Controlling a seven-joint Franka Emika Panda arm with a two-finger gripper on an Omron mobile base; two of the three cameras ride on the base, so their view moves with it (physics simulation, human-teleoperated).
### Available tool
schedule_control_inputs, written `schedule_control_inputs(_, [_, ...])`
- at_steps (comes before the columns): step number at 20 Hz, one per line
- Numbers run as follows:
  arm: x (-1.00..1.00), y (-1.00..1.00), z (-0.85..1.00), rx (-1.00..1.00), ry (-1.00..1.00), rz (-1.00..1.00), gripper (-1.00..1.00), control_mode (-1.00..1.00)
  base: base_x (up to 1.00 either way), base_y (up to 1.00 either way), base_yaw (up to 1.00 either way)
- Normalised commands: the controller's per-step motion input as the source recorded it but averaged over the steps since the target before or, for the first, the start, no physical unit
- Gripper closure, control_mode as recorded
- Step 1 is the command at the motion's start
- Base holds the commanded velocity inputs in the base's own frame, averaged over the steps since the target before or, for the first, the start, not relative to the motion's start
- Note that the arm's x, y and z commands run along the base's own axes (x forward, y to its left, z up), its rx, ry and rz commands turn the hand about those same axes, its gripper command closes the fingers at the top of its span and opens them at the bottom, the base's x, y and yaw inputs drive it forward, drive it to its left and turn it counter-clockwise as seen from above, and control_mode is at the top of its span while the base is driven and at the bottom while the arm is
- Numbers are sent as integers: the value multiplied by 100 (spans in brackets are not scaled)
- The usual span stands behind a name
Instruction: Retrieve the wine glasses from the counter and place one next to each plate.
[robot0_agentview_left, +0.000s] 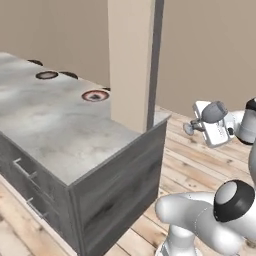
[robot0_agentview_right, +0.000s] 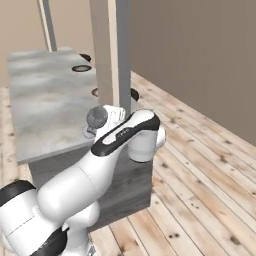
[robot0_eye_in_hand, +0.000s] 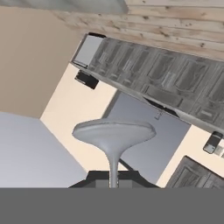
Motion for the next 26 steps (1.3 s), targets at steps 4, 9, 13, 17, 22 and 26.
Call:
schedule_control_inputs(4, [0,0,0,0,0,0,100,100,100,-100,9])
schedule_control_inputs(9, [0,0,0,0,0,0,100,100,100,-100,9])
schedule_control_inputs(13, [0,0,0,0,0,0,100,100,100,-100,18])
schedule_control_inputs(17, [0,0,0,0,0,0,100,100,100,-92,22])
schedule_control_inputs(22, [0,0,0,0,0,0,100,100,100,-70,24])
schedule_control_inputs(26, [0,0,0,0,0,0,100,100,100,-58,25])
